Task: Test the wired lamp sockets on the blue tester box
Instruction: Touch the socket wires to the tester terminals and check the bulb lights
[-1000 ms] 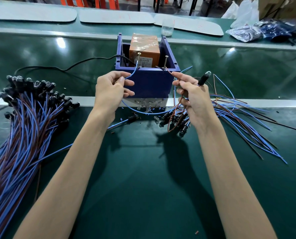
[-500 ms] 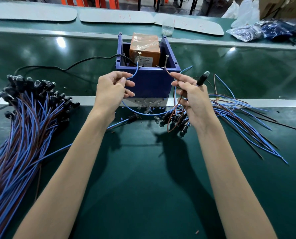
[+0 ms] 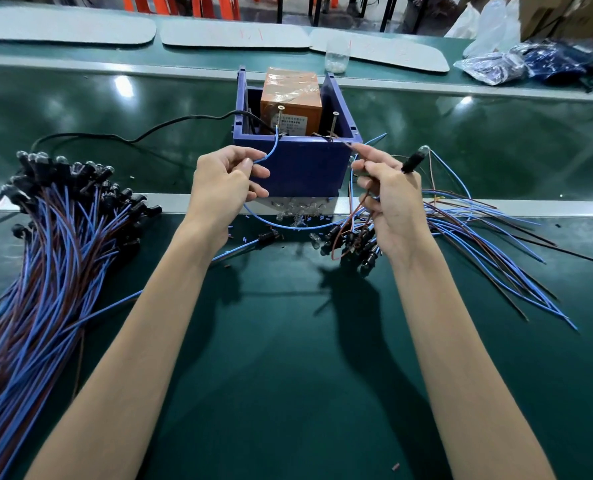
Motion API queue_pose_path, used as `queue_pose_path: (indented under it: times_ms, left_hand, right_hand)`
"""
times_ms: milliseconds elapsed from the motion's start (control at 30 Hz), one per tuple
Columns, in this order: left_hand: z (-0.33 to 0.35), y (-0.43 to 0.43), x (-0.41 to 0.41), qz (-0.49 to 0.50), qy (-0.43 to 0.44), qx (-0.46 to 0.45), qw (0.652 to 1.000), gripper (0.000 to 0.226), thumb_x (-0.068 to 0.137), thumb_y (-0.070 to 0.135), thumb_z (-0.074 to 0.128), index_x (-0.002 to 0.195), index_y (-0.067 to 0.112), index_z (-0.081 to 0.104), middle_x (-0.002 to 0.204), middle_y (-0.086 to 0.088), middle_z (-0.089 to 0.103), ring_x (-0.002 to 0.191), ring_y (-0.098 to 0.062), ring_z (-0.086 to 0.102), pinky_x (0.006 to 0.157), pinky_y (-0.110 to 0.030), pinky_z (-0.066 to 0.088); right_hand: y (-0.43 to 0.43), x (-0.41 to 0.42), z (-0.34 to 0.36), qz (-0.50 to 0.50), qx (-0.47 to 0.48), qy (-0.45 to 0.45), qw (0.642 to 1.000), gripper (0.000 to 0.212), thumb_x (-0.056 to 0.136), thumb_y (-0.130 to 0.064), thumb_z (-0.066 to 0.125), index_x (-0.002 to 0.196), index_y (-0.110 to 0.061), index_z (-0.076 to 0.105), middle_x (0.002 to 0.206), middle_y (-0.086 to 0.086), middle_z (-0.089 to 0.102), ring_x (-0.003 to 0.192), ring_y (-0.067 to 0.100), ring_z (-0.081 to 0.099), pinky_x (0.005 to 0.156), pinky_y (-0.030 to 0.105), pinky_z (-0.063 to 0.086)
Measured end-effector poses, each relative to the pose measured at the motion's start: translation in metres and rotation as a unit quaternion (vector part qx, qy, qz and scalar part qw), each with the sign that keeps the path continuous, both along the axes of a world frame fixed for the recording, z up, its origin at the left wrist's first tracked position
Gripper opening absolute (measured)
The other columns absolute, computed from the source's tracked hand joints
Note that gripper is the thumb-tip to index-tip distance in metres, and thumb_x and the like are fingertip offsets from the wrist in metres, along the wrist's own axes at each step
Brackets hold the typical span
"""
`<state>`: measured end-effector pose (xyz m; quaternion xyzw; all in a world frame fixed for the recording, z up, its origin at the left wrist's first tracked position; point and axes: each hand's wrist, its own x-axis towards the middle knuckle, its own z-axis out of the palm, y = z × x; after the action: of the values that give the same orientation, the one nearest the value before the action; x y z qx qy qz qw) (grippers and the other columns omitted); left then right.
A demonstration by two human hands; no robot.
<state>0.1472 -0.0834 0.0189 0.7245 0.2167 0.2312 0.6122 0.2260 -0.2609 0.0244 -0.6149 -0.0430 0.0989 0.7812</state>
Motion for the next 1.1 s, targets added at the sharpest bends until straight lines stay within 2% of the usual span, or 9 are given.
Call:
queue_pose_path:
  times_ms: [100,200,367,967,1100]
  left_hand:
    - [-0.0009,0.0012,-0.0005,-0.003,0.001,0.001,1.0,0.032,0.099,0.003,0.039,0.088,0.02,0.063,0.073,0.004,0.064,0.044,-0.001,0.056,0.046,-0.01,0.039]
    - [-0.0011,0.0025,-0.0009,-0.006,0.002,0.003,1.0,0.033,0.099,0.003,0.039,0.086,0.022,0.064,0.072,0.005,0.064,0.044,-0.001,0.057,0.046,-0.011,0.039]
    - [-0.0014,0.003,-0.0021,-0.011,0.001,0.01,1.0,0.035,0.099,0.002,0.039,0.086,0.022,0.064,0.071,0.005,0.063,0.043,-0.001,0.056,0.046,-0.01,0.039]
    - [-0.0029,0.0045,-0.0043,-0.021,0.006,0.013,1.0,0.034,0.099,0.003,0.039,0.086,0.022,0.064,0.07,0.006,0.063,0.044,-0.002,0.056,0.047,-0.012,0.039]
    - [0.003,0.0,-0.0077,-0.048,0.017,-0.005,0.999,0.029,0.099,0.003,0.042,0.089,0.02,0.063,0.067,0.008,0.067,0.047,-0.004,0.06,0.05,-0.014,0.045]
  right_hand:
    - [0.0005,0.0035,-0.0011,-0.056,0.045,0.034,0.997,0.032,0.094,0.004,0.041,0.107,-0.008,0.067,0.076,-0.001,0.06,0.052,0.002,0.04,0.038,0.012,0.024]
    - [0.0012,0.004,-0.001,-0.067,0.043,0.045,0.996,0.031,0.095,0.003,0.042,0.112,-0.008,0.066,0.08,-0.001,0.063,0.056,0.002,0.043,0.037,0.012,0.026]
    - [0.0041,-0.0023,-0.0003,-0.006,-0.009,0.021,1.0,0.034,0.097,0.0,0.041,0.099,-0.019,0.068,0.087,-0.002,0.067,0.063,0.004,0.046,0.038,0.011,0.026]
    - [0.0013,-0.0043,0.0006,0.024,-0.024,0.003,0.999,0.035,0.094,0.003,0.04,0.096,-0.016,0.07,0.08,-0.002,0.062,0.056,0.003,0.04,0.036,0.01,0.022]
    - [-0.0036,-0.0046,0.0056,0.081,-0.064,-0.007,0.995,0.034,0.095,-0.002,0.04,0.096,-0.016,0.071,0.076,-0.004,0.065,0.057,0.002,0.045,0.038,0.011,0.024]
